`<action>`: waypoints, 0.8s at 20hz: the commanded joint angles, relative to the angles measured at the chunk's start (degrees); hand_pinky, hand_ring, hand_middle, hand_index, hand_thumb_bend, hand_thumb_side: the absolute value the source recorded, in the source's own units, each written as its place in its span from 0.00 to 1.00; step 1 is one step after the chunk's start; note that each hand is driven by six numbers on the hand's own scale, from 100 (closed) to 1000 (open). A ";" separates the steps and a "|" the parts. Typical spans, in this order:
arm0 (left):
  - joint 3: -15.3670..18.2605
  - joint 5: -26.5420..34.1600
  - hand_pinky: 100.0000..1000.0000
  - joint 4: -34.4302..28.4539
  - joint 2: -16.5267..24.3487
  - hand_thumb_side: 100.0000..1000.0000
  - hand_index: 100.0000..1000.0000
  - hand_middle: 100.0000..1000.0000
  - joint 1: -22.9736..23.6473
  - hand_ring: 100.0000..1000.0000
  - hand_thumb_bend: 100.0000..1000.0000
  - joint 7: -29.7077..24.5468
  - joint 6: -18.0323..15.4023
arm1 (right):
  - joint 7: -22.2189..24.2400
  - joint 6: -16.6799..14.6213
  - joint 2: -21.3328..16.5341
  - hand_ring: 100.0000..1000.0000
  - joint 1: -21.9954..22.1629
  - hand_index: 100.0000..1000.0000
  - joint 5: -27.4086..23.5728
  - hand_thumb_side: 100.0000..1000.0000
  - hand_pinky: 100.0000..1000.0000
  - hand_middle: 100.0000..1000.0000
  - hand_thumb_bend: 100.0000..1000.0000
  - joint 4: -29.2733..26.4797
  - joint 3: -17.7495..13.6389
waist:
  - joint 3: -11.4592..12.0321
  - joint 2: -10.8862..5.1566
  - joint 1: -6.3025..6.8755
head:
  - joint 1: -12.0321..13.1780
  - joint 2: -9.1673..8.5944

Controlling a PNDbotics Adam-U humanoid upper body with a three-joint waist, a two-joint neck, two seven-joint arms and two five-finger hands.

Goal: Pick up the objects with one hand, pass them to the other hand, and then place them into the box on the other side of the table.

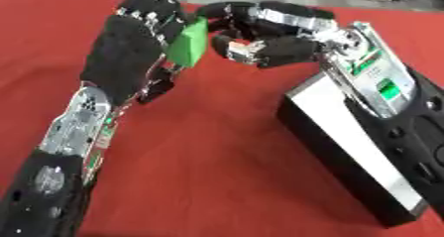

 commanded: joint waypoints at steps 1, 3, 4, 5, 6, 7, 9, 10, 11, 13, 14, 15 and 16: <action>-0.25 -0.21 0.66 -0.85 -0.30 0.00 0.49 0.46 -1.39 0.62 0.09 0.69 0.20 | 0.02 -0.39 -0.49 1.00 -1.26 1.00 0.35 0.53 1.00 1.00 0.00 0.28 -0.49 | 0.08 -1.99 -0.70 | -0.46 -0.17; -0.29 -0.24 0.66 -0.87 -0.39 0.00 0.49 0.46 -1.36 0.62 0.09 0.92 0.29 | 0.40 -0.50 -0.39 1.00 -1.27 1.00 0.41 0.53 1.00 1.00 0.00 0.57 -0.39 | 0.10 -2.00 -0.74 | -0.64 -0.11; -0.32 -0.23 0.66 -0.86 -0.44 0.00 0.49 0.46 -1.34 0.62 0.09 1.02 0.30 | 0.55 -0.56 -0.35 1.00 -1.29 1.00 0.43 0.53 1.00 1.00 0.00 0.64 -0.39 | 0.11 -2.01 -0.75 | -0.70 -0.10; -0.33 -0.20 0.66 -0.89 -0.49 0.00 0.49 0.45 -1.31 0.62 0.09 1.19 0.32 | 0.65 -0.60 -0.33 1.00 -1.29 1.00 0.53 0.52 1.00 1.00 0.00 0.72 -0.42 | 0.13 -2.02 -0.76 | -0.77 -0.07; -0.34 -0.17 0.66 -0.91 -0.52 0.00 0.49 0.45 -1.27 0.62 0.09 1.38 0.34 | 0.70 -0.61 -0.32 1.00 -1.26 1.00 0.65 0.52 1.00 1.00 0.00 0.83 -0.48 | 0.15 -2.03 -0.76 | -0.82 -0.05; -0.35 -0.16 0.66 -0.89 -0.54 0.00 0.49 0.45 -1.23 0.62 0.09 1.51 0.37 | 0.72 -0.61 -0.28 1.00 -1.22 1.00 0.67 0.52 1.00 1.00 0.00 0.97 -0.57 | 0.16 -2.04 -0.76 | -0.85 -0.06; -0.34 -0.36 0.66 -0.78 -0.57 0.00 0.49 0.45 -1.23 0.62 0.09 1.61 0.47 | 0.98 -0.74 -0.23 1.00 -1.17 1.00 0.50 0.53 1.00 1.00 0.00 1.10 -0.61 | 0.16 -2.06 -0.78 | -0.89 -0.01; -0.33 -0.53 0.66 -0.74 -0.58 0.00 0.49 0.45 -1.29 0.62 0.09 1.65 0.54 | 1.24 -0.86 -0.21 1.00 -1.15 1.00 0.43 0.54 1.00 1.00 0.00 1.06 -0.55 | 0.14 -2.07 -0.81 | -0.92 0.02; -0.29 -0.74 0.66 -0.64 -0.64 0.00 0.49 0.45 -1.38 0.62 0.09 1.66 0.63 | 1.66 -0.96 -0.16 1.00 -1.15 1.00 0.36 0.55 1.00 1.00 0.00 0.99 -0.42 | 0.13 -2.07 -0.85 | -0.96 0.04; -0.22 -1.12 0.66 -0.38 -0.83 0.00 0.49 0.45 -1.50 0.62 0.09 1.65 0.80 | 2.63 -1.01 -0.08 1.00 -1.18 1.00 0.24 0.55 1.00 1.00 0.00 0.80 -0.25 | 0.13 -2.05 -0.90 | -0.97 0.06; -0.24 -1.27 0.66 -0.28 -0.92 0.00 0.49 0.45 -1.53 0.62 0.09 1.68 0.84 | 2.97 -0.98 -0.06 1.00 -1.22 1.00 0.25 0.55 1.00 1.00 0.00 0.71 -0.25 | 0.14 -2.03 -0.91 | -1.00 0.08; -0.27 -1.39 0.66 -0.21 -1.00 0.00 0.49 0.45 -1.54 0.62 0.09 1.75 0.84 | 3.20 -0.89 -0.04 1.00 -1.25 1.00 0.29 0.55 1.00 1.00 0.00 0.67 -0.29 | 0.17 -2.01 -0.93 | -1.06 0.08; -0.30 -1.48 0.66 -0.17 -1.07 0.00 0.49 0.45 -1.55 0.62 0.09 1.85 0.83 | 3.36 -0.78 -0.02 1.00 -1.26 1.00 0.33 0.56 1.00 1.00 0.00 0.70 -0.33 | 0.20 -1.99 -0.94 | -1.15 0.09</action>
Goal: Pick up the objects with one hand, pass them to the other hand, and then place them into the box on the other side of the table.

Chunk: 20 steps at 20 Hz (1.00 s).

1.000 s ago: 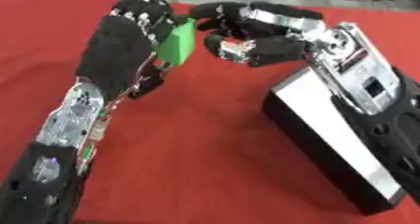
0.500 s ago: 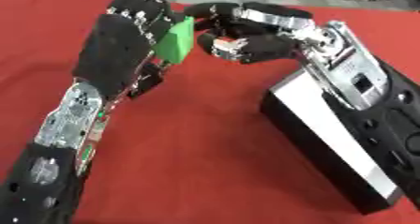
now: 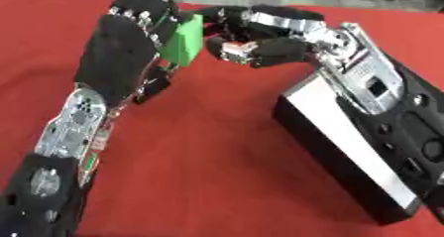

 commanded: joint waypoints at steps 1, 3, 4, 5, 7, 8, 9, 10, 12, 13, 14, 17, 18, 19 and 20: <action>-0.31 -0.62 0.66 -0.52 -0.43 0.00 0.49 0.45 -1.43 0.62 0.09 0.43 0.18 | 0.89 0.10 -0.09 1.00 -1.15 1.00 -0.07 0.56 1.00 1.00 0.00 -0.77 -0.33 | 0.04 -1.97 -0.65 | -0.31 0.04; -0.37 -0.63 0.66 -0.44 -0.50 0.00 0.49 0.45 -1.37 0.62 0.09 0.59 0.22 | 0.79 0.28 -0.14 1.00 -1.14 1.00 -0.18 0.56 1.00 1.00 0.00 -0.71 -0.51 | 0.08 -1.94 -0.67 | -0.48 0.02; -0.42 -0.66 0.66 -0.42 -0.51 0.00 0.49 0.45 -1.33 0.62 0.09 0.62 0.21 | 0.66 0.38 -0.17 1.00 -1.14 1.00 -0.33 0.56 1.00 1.00 0.00 -0.66 -0.64 | 0.10 -1.93 -0.66 | -0.51 0.02; -0.50 -0.69 0.66 -0.39 -0.54 0.00 0.49 0.45 -1.29 0.62 0.09 0.62 0.17 | 0.54 0.56 -0.19 1.00 -1.16 1.00 -0.58 0.56 1.00 1.00 0.00 -0.59 -0.85 | 0.13 -1.92 -0.64 | -0.52 0.02; -0.56 -0.85 0.66 -0.38 -0.63 0.00 0.49 0.45 -1.36 0.62 0.10 0.66 0.13 | 0.65 0.69 -0.20 1.00 -1.25 1.00 -0.93 0.52 1.00 1.00 0.00 -0.72 -0.90 | 0.13 -1.89 -0.67 | -0.59 0.06; -0.56 -0.99 0.66 -0.34 -0.71 0.00 0.49 0.45 -1.46 0.62 0.10 0.69 0.13 | 0.88 0.61 -0.16 1.00 -1.30 1.00 -0.93 0.56 1.00 1.00 0.00 -0.87 -0.75 | 0.13 -1.86 -0.69 | -0.66 0.11; -0.52 -1.19 0.66 -0.21 -0.84 0.00 0.49 0.45 -1.58 0.62 0.10 0.69 0.19 | 1.13 0.54 -0.08 1.00 -1.36 1.00 -0.82 0.56 1.00 1.00 0.00 -0.94 -0.60 | 0.14 -1.81 -0.71 | -0.67 0.12; -0.49 -1.39 0.66 -0.04 -1.02 0.00 0.49 0.45 -1.71 0.62 0.10 0.71 0.27 | 1.36 0.45 0.00 1.00 -1.42 1.00 -0.69 0.56 1.00 1.00 0.00 -0.97 -0.50 | 0.14 -1.77 -0.72 | -0.65 0.10; -0.45 -1.69 0.66 0.35 -1.42 0.00 0.49 0.44 -2.01 0.62 0.10 0.74 0.37 | 1.66 0.23 0.04 1.00 -1.46 1.00 -0.62 0.56 1.00 1.00 0.00 -1.13 -0.39 | 0.12 -1.70 -0.81 | -0.66 0.06; -0.44 -1.85 0.65 0.57 -1.62 0.00 0.49 0.44 -2.20 0.61 0.10 0.79 0.42 | 1.78 0.14 0.04 1.00 -1.46 1.00 -0.62 0.56 1.00 1.00 0.00 -1.24 -0.34 | 0.09 -1.67 -0.88 | -0.66 0.04; -0.44 -2.00 0.65 0.78 -1.81 0.00 0.49 0.44 -2.38 0.61 0.10 0.88 0.44 | 1.88 0.07 0.05 1.00 -1.46 1.00 -0.60 0.56 1.00 1.00 0.00 -1.32 -0.30 | 0.06 -1.63 -0.93 | -0.63 0.01; -0.43 -2.31 0.65 1.41 -2.34 0.00 0.49 0.44 -2.73 0.61 0.09 1.21 0.57 | 2.18 -0.05 0.11 1.00 -1.48 1.00 -0.45 0.56 1.00 1.00 0.00 -1.39 -0.16 | 0.03 -1.52 -1.06 | -0.49 -0.05; -0.44 -2.33 0.65 1.62 -2.52 0.00 0.48 0.44 -2.85 0.61 0.09 1.29 0.60 | 2.28 -0.08 0.15 1.00 -1.51 1.00 -0.38 0.56 1.00 1.00 0.00 -1.39 -0.12 | 0.03 -1.49 -1.09 | -0.46 -0.06; -0.45 -2.34 0.65 1.78 -2.69 0.00 0.48 0.43 -2.99 0.61 0.09 1.38 0.64 | 2.36 -0.13 0.21 1.00 -1.56 1.00 -0.35 0.56 1.00 1.00 0.00 -1.38 -0.08 | 0.03 -1.46 -1.12 | -0.44 -0.07; -0.44 -2.31 0.66 1.93 -2.84 0.00 0.48 0.43 -3.12 0.61 0.09 1.44 0.69 | 2.42 -0.17 0.28 1.00 -1.63 1.00 -0.32 0.56 1.00 1.00 0.00 -1.38 -0.05 | 0.02 -1.43 -1.14 | -0.44 -0.08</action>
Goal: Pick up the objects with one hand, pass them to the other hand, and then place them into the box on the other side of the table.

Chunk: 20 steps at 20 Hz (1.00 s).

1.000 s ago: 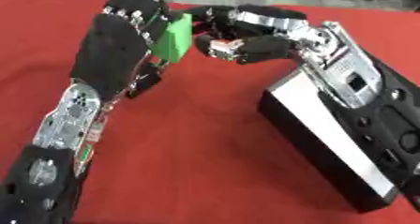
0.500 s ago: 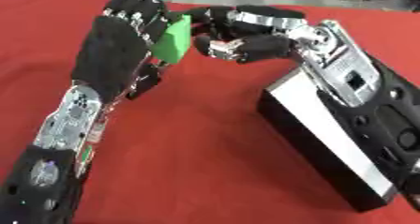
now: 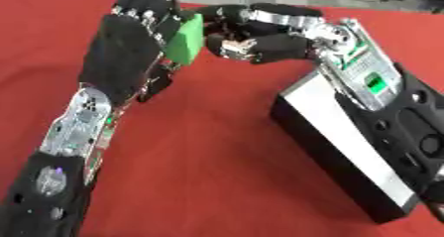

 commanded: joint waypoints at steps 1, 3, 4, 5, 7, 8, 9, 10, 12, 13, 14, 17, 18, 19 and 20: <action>-0.30 -0.22 0.66 0.13 -1.50 0.00 0.48 0.43 -1.93 0.61 0.08 0.32 0.10 | 0.97 -0.65 0.48 1.00 -1.57 1.00 -0.06 0.56 1.00 1.00 0.00 -1.50 0.73 | -0.06 -1.41 -0.67 | 0.11 -0.10; -0.31 -0.04 0.66 0.45 -1.78 0.00 0.47 0.43 -2.16 0.60 0.08 0.32 0.16 | 1.00 -0.78 0.60 1.00 -1.70 1.00 0.00 0.55 1.00 1.00 0.00 -1.47 0.78 | -0.07 -1.37 -0.70 | 0.12 -0.10; -0.31 0.05 0.66 0.60 -1.91 0.00 0.46 0.42 -2.25 0.60 0.08 0.33 0.17 | 0.98 -0.82 0.64 1.00 -1.77 1.00 0.04 0.54 1.00 1.00 0.00 -1.43 0.79 | -0.08 -1.35 -0.71 | 0.14 -0.11; -0.31 0.19 0.66 0.75 -2.08 0.00 0.46 0.42 -2.34 0.60 0.07 0.40 0.19 | 0.95 -0.89 0.68 1.00 -1.83 1.00 0.14 0.53 1.00 1.00 0.00 -1.38 0.80 | -0.10 -1.32 -0.74 | 0.15 -0.11; -0.33 0.68 0.66 0.86 -2.37 0.00 0.46 0.42 -2.50 0.59 0.06 0.81 0.23 | 0.81 -1.02 0.72 1.00 -1.90 1.00 0.56 0.51 1.00 1.00 0.00 -1.16 0.82 | -0.12 -1.27 -0.79 | 0.15 -0.13; -0.38 0.95 0.66 0.86 -2.47 0.00 0.46 0.41 -2.54 0.59 0.06 1.10 0.21 | 0.71 -1.10 0.74 1.00 -1.91 1.00 0.80 0.51 1.00 1.00 0.00 -0.96 0.81 | -0.11 -1.24 -0.81 | 0.14 -0.15; -0.48 1.22 0.65 0.84 -2.56 0.00 0.46 0.41 -2.58 0.59 0.06 1.41 0.14 | 0.60 -1.19 0.77 1.00 -1.92 1.00 1.11 0.51 1.00 1.00 0.00 -0.67 0.80 | -0.08 -1.22 -0.83 | 0.11 -0.19; -0.60 1.45 0.65 0.79 -2.64 0.00 0.46 0.41 -2.62 0.59 0.05 1.76 0.02 | 0.47 -1.27 0.83 1.00 -1.93 1.00 1.44 0.51 1.00 1.00 0.00 -0.31 0.78 | -0.05 -1.19 -0.85 | 0.06 -0.21; -0.79 1.74 0.65 0.75 -2.74 0.00 0.45 0.40 -2.63 0.58 0.05 2.29 -0.18 | 0.25 -1.48 0.92 1.00 -1.96 1.00 1.92 0.51 1.00 1.00 0.00 0.26 0.76 | 0.01 -1.16 -0.88 | -0.03 -0.23; -0.83 1.79 0.65 0.77 -2.76 0.00 0.45 0.40 -2.62 0.58 0.05 2.45 -0.24 | 0.19 -1.58 0.95 1.00 -1.97 1.00 2.03 0.51 1.00 1.00 0.00 0.43 0.76 | 0.02 -1.15 -0.88 | -0.04 -0.24; -0.84 1.81 0.65 0.79 -2.77 0.00 0.45 0.40 -2.62 0.58 0.05 2.55 -0.27 | 0.15 -1.67 0.97 1.00 -1.97 1.00 2.10 0.51 1.00 1.00 0.00 0.54 0.77 | 0.03 -1.15 -0.89 | -0.05 -0.24; -1.15 1.97 0.65 0.75 -2.95 0.00 0.45 0.40 -2.74 0.58 0.06 2.66 -0.42 | 0.16 -1.83 0.96 1.00 -2.13 1.00 1.99 0.51 1.00 1.00 0.00 0.64 0.74 | 0.18 -1.07 -0.91 | -0.15 -0.37; -1.20 2.01 0.65 0.73 -2.97 0.00 0.45 0.40 -2.75 0.58 0.06 2.66 -0.44 | 0.17 -1.85 0.96 1.00 -2.15 1.00 1.95 0.51 1.00 1.00 0.00 0.66 0.73 | 0.20 -1.06 -0.92 | -0.16 -0.38; -1.22 2.03 0.65 0.72 -2.98 0.00 0.45 0.40 -2.76 0.58 0.06 2.65 -0.44 | 0.18 -1.86 0.95 1.00 -2.16 1.00 1.93 0.51 1.00 1.00 0.00 0.67 0.72 | 0.21 -1.06 -0.92 | -0.16 -0.39; -1.32 2.01 0.65 0.72 -3.11 0.00 0.45 0.40 -2.81 0.58 0.05 2.60 -0.50 | 0.24 -1.89 1.00 1.00 -2.21 1.00 1.95 0.51 1.00 1.00 0.00 0.64 0.76 | 0.24 -0.97 -0.96 | -0.28 -0.38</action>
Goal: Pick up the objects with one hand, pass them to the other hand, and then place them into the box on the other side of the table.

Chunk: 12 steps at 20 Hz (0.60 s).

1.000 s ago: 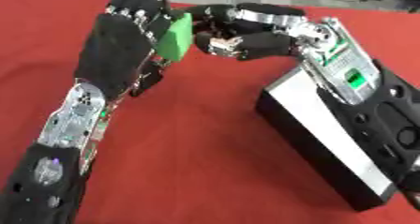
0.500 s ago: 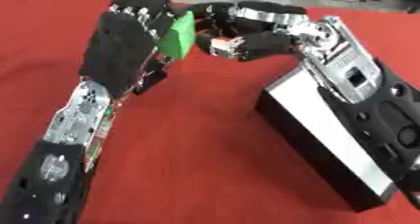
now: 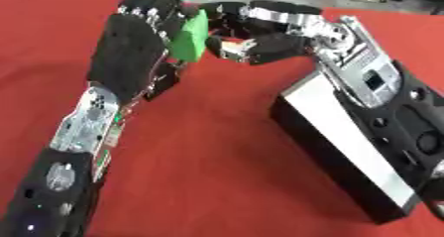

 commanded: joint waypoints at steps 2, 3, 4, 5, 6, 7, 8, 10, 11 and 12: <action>-1.40 0.05 0.65 -0.88 -1.71 0.00 0.45 0.40 -2.02 0.58 0.05 0.13 -0.41 | 0.57 -0.39 0.97 1.00 -1.41 1.00 0.30 0.52 1.00 1.00 0.00 -0.74 0.75 | 0.04 -0.89 -0.70 | -0.43 -0.38; -1.53 -0.02 0.65 -0.92 -1.81 0.00 0.45 0.40 -2.05 0.58 0.06 0.12 -0.49 | 0.65 -0.39 1.00 1.00 -1.43 1.00 0.35 0.52 1.00 1.00 0.00 -0.68 0.73 | 0.05 -0.85 -0.70 | -0.47 -0.41; -1.62 -0.12 0.65 -0.97 -1.87 0.00 0.45 0.40 -2.08 0.58 0.06 0.13 -0.56 | 0.73 -0.39 1.02 1.00 -1.44 1.00 0.38 0.52 1.00 1.00 0.00 -0.65 0.73 | 0.05 -0.82 -0.70 | -0.49 -0.42; -1.68 -0.24 0.65 -1.00 -1.91 0.00 0.45 0.40 -2.09 0.58 0.06 0.13 -0.58 | 0.86 -0.39 1.04 1.00 -1.45 1.00 0.36 0.53 1.00 1.00 0.00 -0.66 0.76 | 0.06 -0.80 -0.71 | -0.54 -0.42; -1.71 -0.36 0.65 -1.01 -1.93 0.00 0.45 0.40 -2.10 0.58 0.06 0.10 -0.56 | 1.03 -0.38 1.05 1.00 -1.46 1.00 0.30 0.54 1.00 1.00 0.00 -0.71 0.81 | 0.05 -0.79 -0.71 | -0.58 -0.40; -1.70 -0.52 0.65 -0.97 -1.95 0.00 0.45 0.40 -2.11 0.58 0.07 0.03 -0.51 | 1.23 -0.36 1.05 1.00 -1.46 1.00 0.22 0.55 1.00 1.00 0.00 -0.81 0.86 | 0.05 -0.77 -0.71 | -0.58 -0.39; -1.68 -0.70 0.65 -0.91 -1.97 0.00 0.45 0.40 -2.13 0.58 0.07 -0.08 -0.43 | 1.47 -0.36 1.06 1.00 -1.47 1.00 0.16 0.55 1.00 1.00 0.00 -0.95 0.93 | 0.04 -0.75 -0.71 | -0.57 -0.37; -1.64 -1.08 0.65 -0.77 -2.04 0.00 0.45 0.40 -2.16 0.58 0.07 -0.35 -0.25 | 1.93 -0.41 1.07 1.00 -1.47 1.00 0.15 0.55 1.00 1.00 0.00 -1.18 1.00 | 0.01 -0.72 -0.74 | -0.57 -0.34; -1.59 -1.21 0.65 -0.69 -2.11 0.00 0.45 0.40 -2.18 0.58 0.07 -0.50 -0.15 | 2.17 -0.48 1.10 1.00 -1.47 1.00 0.20 0.56 1.00 1.00 0.00 -1.28 1.06 | 0.00 -0.68 -0.77 | -0.57 -0.33; -1.51 -1.33 0.66 -0.61 -2.24 0.00 0.45 0.40 -2.25 0.58 0.07 -0.66 -0.02 | 2.47 -0.57 1.15 1.00 -1.48 1.00 0.32 0.57 1.00 1.00 0.00 -1.34 1.13 | -0.03 -0.62 -0.83 | -0.53 -0.36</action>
